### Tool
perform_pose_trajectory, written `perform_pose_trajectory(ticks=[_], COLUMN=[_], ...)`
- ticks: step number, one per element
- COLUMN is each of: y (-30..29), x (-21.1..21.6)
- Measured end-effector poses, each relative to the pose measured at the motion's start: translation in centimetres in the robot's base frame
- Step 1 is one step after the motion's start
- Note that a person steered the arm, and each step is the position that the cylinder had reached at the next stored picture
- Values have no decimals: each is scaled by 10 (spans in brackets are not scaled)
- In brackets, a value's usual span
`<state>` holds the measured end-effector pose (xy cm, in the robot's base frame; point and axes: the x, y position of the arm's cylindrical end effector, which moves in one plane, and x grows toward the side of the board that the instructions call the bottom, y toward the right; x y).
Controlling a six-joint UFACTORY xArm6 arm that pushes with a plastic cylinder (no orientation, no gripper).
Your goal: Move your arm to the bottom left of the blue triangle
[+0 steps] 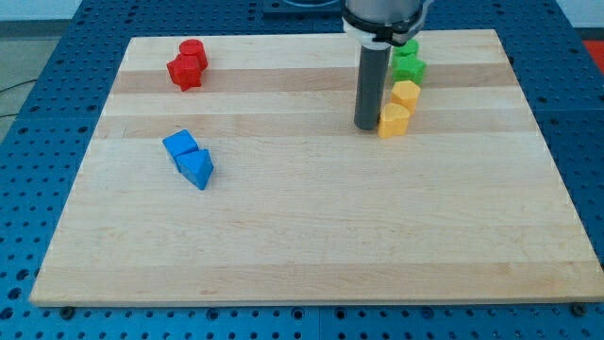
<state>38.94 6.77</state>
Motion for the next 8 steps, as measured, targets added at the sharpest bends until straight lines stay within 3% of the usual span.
perform_pose_trajectory(ticks=[5,6,8], y=[33,5,-97], x=[6,19,124])
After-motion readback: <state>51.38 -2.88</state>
